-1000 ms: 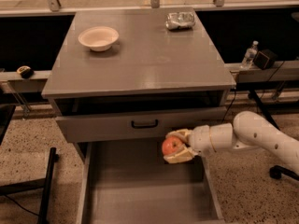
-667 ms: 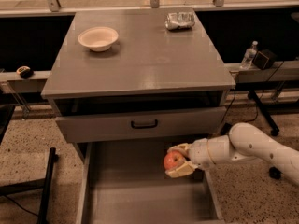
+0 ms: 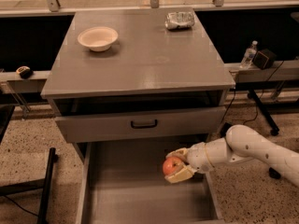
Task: Place apple into middle drawer
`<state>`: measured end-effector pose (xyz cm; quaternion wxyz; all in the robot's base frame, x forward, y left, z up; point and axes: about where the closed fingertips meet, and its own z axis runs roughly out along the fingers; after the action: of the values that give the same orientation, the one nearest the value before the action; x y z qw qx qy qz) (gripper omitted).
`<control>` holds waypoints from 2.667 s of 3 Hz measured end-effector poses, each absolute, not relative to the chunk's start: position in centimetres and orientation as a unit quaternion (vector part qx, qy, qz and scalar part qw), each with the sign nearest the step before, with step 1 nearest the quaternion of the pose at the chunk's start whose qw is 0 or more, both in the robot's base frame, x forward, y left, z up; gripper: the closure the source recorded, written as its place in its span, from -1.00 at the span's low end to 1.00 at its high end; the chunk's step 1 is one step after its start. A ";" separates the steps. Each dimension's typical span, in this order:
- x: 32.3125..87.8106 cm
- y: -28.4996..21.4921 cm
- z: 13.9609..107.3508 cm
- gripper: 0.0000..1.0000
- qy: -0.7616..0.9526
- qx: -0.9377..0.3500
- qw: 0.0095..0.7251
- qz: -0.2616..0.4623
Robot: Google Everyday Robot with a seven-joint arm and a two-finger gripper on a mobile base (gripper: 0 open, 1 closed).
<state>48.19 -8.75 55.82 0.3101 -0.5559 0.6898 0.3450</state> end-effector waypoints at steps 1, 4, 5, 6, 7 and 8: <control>47.8 -7.5 52.5 1.00 0.687 -0.571 0.304 0.331; 47.2 -2.0 39.8 0.65 0.664 -0.622 0.288 0.300; 47.2 -2.0 39.8 0.19 0.664 -0.622 0.288 0.300; 47.2 -2.0 39.8 -0.28 0.664 -0.622 0.288 0.300; 47.2 -2.0 39.8 -0.74 0.664 -0.622 0.288 0.300; 47.2 -2.0 39.8 -1.00 0.664 -0.622 0.288 0.300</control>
Offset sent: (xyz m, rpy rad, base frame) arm -0.0135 0.0754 -0.2000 -0.1952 -0.1119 0.1257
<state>47.21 -1.96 39.75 0.2875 -0.6217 0.6641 0.2997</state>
